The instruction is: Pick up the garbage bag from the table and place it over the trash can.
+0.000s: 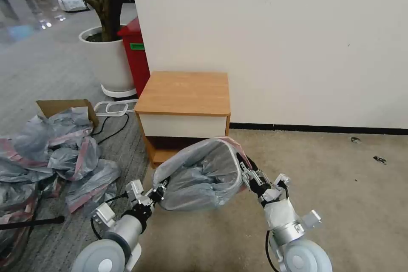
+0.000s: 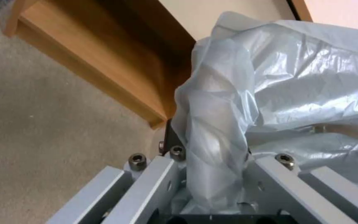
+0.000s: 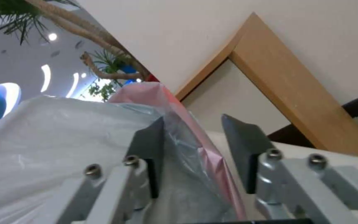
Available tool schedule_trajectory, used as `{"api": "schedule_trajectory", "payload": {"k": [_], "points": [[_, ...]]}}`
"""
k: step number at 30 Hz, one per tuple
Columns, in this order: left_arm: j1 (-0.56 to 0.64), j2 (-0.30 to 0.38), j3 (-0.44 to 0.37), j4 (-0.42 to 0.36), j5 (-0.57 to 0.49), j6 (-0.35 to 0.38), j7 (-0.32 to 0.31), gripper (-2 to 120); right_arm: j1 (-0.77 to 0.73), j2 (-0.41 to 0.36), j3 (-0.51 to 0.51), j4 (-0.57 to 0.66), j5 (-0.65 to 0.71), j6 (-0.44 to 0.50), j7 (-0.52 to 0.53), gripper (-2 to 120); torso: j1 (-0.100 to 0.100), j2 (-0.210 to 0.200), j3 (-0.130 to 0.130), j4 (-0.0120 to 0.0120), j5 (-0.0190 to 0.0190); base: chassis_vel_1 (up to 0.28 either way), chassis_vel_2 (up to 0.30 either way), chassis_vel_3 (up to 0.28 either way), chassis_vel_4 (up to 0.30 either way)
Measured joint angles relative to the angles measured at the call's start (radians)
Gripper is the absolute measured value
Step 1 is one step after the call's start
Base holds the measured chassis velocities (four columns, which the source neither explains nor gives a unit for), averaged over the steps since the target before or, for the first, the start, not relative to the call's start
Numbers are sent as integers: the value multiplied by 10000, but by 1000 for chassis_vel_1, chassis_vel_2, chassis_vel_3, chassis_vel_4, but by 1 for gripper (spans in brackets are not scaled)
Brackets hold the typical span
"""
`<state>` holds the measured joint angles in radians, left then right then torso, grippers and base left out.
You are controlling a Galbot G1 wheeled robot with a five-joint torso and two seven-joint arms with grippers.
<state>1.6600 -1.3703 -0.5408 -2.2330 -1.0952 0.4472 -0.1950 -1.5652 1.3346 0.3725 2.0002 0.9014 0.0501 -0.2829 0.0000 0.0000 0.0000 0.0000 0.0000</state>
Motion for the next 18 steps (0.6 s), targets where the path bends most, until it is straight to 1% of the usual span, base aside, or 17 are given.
{"api": "schedule_trajectory", "payload": {"k": [1,2,4,5,7,8,9,10,13,17,18], "points": [[6,0,13,0,4,0,10,4,11,8,0,-13,-35,3,9,31,0,0,1,0,0,0,0,0,0],[6,0,13,0,4,0,10,4,11,8,0,-13,-35,3,9,31,0,0,1,0,0,0,0,0,0],[24,1,52,0,29,-1,58,4,63,21,8,-83,-106,15,57,22,0,0,0,0,0,0,0,0,0],[24,1,52,0,29,-1,58,4,63,21,8,-83,-106,15,57,22,0,0,0,0,0,0,0,0,0],[61,11,103,-1,150,-1,176,4,141,18,29,-174,-186,19,280,10,0,0,0,0,0,0,0,0,0],[80,17,133,-2,195,-1,215,4,184,11,34,-205,-224,18,418,7,0,0,1,0,0,0,0,0,0],[80,17,133,-2,195,-1,215,4,184,11,34,-205,-224,18,418,7,0,0,1,0,0,0,0,0,0],[104,20,165,-24,238,-1,251,4,246,-2,49,-243,-263,16,604,0,0,0,1,0,1,0,0,0,0],[118,15,202,-38,256,-1,281,4,340,-29,74,-288,-337,-10,896,0,0,0,0,0,1,0,0,0,0],[141,2,266,-58,277,0,334,4,566,-87,87,-403,-664,-231,1597,0,0,0,0,0,1,0,0,0,0],[141,2,266,-58,277,0,334,4,566,-87,87,-403,-664,-231,1597,0,0,0,0,0,1,0,0,0,0]]}}
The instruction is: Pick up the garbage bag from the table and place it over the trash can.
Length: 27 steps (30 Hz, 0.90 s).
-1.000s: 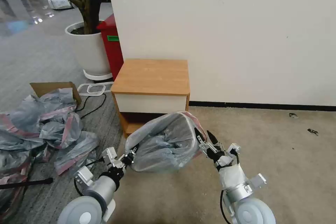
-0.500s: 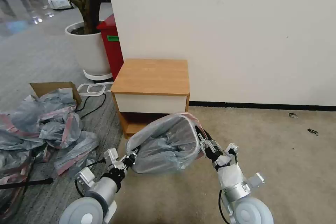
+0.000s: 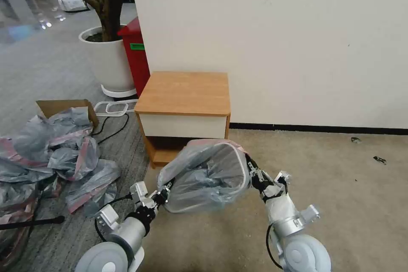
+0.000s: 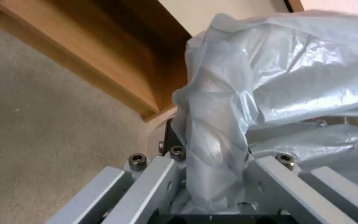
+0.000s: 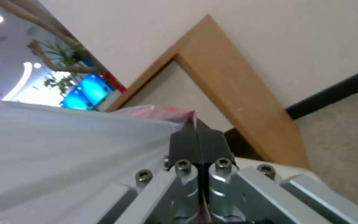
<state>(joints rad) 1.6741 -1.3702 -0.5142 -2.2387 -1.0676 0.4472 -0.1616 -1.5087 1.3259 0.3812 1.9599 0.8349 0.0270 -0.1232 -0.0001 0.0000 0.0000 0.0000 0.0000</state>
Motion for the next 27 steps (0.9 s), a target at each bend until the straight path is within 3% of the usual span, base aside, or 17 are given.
{"api": "schedule_trajectory", "payload": {"k": [11,21,24,27], "points": [[-8,4,31,-104,10,-10,26,4,328,-25,-71,-388,-1001,-471,1082,0,0,0,0,0,0,0,0,0,0],[-41,-53,41,-136,5,-18,39,4,292,13,-12,-487,-1885,-547,1408,0,0,0,0,0,0,0,0,0,0],[-93,-53,-8,-136,36,-44,-3,4,161,52,58,-434,-2289,-458,1413,6,1,0,0,0,-1,0,0,0,0],[-199,-21,-151,-137,164,-220,-301,4,-144,146,252,-321,-2980,-139,1270,21,0,0,0,0,0,0,0,0,0]]}}
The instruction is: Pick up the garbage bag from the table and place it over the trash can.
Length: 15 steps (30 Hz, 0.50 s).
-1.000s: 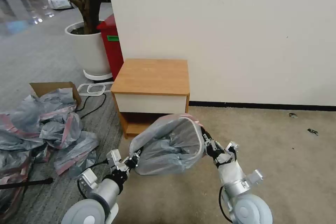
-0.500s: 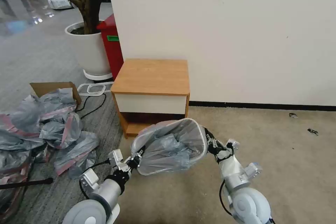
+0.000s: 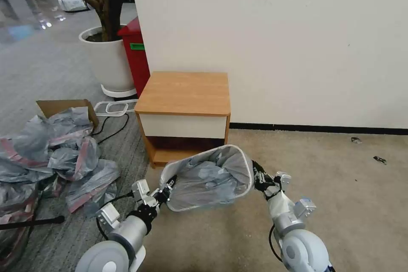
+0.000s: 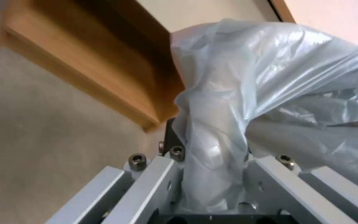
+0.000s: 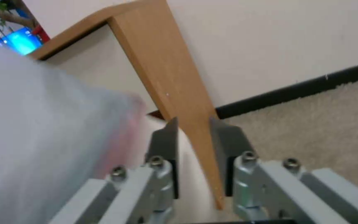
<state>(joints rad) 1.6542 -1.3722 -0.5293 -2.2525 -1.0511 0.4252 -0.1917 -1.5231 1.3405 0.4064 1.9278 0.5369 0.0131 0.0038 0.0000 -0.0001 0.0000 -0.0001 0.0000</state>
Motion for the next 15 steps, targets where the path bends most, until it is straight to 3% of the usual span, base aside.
{"api": "schedule_trajectory", "payload": {"k": [10,15], "points": [[-116,8,-176,88,101,-54,-456,3,-696,140,493,541,268,579,-807,54,0,0,0,1,0,0,0,0,0],[-101,65,-22,257,1176,-53,-612,3,-888,209,903,1156,210,1664,-1274,76,0,1,0,0,0,0,0,0,0]]}}
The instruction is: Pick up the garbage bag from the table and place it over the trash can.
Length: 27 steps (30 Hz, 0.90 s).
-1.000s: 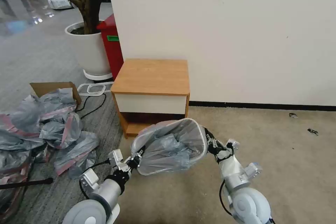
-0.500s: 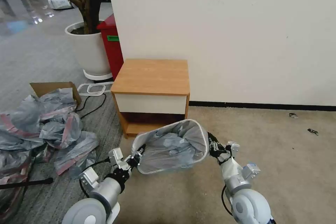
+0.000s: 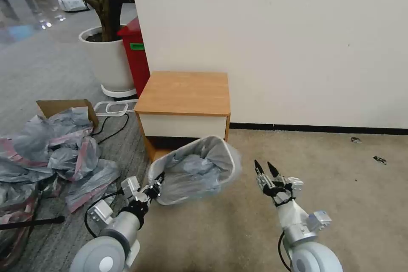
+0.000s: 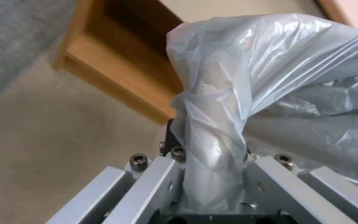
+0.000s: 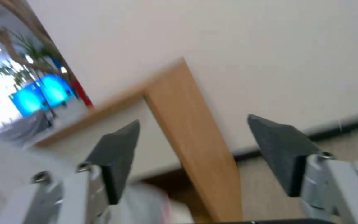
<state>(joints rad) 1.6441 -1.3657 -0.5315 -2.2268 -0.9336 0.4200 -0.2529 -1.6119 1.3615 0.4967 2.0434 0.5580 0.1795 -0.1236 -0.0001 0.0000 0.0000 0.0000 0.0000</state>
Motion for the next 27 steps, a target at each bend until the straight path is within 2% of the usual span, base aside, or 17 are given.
{"api": "schedule_trajectory", "payload": {"k": [2,5,6,9,11,12,13,15,16,18,19,20,23,24,27], "points": [[12,49,52,23,294,2,22,3,2,-12,99,151,-394,329,-175,79,0,0,0,0,0,0,0,0,0],[60,188,168,64,1379,2,209,3,72,-120,380,619,-1962,1144,-685,92,0,0,0,0,0,0,0,0,0],[76,221,205,67,1732,2,260,3,104,-198,416,811,-2530,1329,-790,91,1,0,0,-1,0,0,0,0,0],[105,272,279,67,2388,12,322,3,156,-391,375,1170,-3407,1444,-868,82,0,0,0,-1,0,0,0,0,0],[141,310,373,91,3445,14,441,3,247,-690,184,1562,-4290,1393,-909,74,0,0,0,-1,-1,0,0,0,0],[141,310,373,91,3445,14,441,3,247,-690,184,1562,-4290,1393,-909,74,0,0,0,-1,-1,0,0,0,0],[175,344,438,135,4372,7,542,3,311,-939,41,1816,-4816,1169,-1039,68,1,0,0,0,1,0,0,0,0],[276,424,574,159,5693,-61,768,3,423,-1598,-285,2465,-6349,110,-1621,55,0,0,0,2,0,0,0,0,0],[276,424,574,159,5693,-61,768,3,423,-1598,-285,2465,-6349,110,-1621,55,0,0,0,2,0,0,0,0,0],[359,472,689,124,6517,-205,963,3,683,-2307,-797,2848,-7813,-757,-1932,46,0,0,0,-1,0,0,0,0,0],[428,479,746,123,7248,-382,1079,3,896,-2705,-1228,2911,-8540,-1128,-2138,41,0,0,0,1,1,0,0,0,0],[428,479,746,123,7248,-382,1079,3,896,-2705,-1228,2911,-8540,-1128,-2138,41,0,0,0,1,1,0,0,0,0],[490,366,900,31,7796,-513,1175,3,1204,-2898,-2129,2587,-9268,-1440,-2369,28,0,0,0,0,2,0,0,0,0],[490,366,900,31,7796,-513,1175,3,1204,-2898,-2129,2587,-9268,-1440,-2369,28,0,0,0,0,2,0,0,0,0],[492,297,1008,-24,8069,-513,1176,3,1321,-2643,-2946,2013,-9310,-1754,-2483,13,0,0,0,0,0,0,0,0,0]]}}
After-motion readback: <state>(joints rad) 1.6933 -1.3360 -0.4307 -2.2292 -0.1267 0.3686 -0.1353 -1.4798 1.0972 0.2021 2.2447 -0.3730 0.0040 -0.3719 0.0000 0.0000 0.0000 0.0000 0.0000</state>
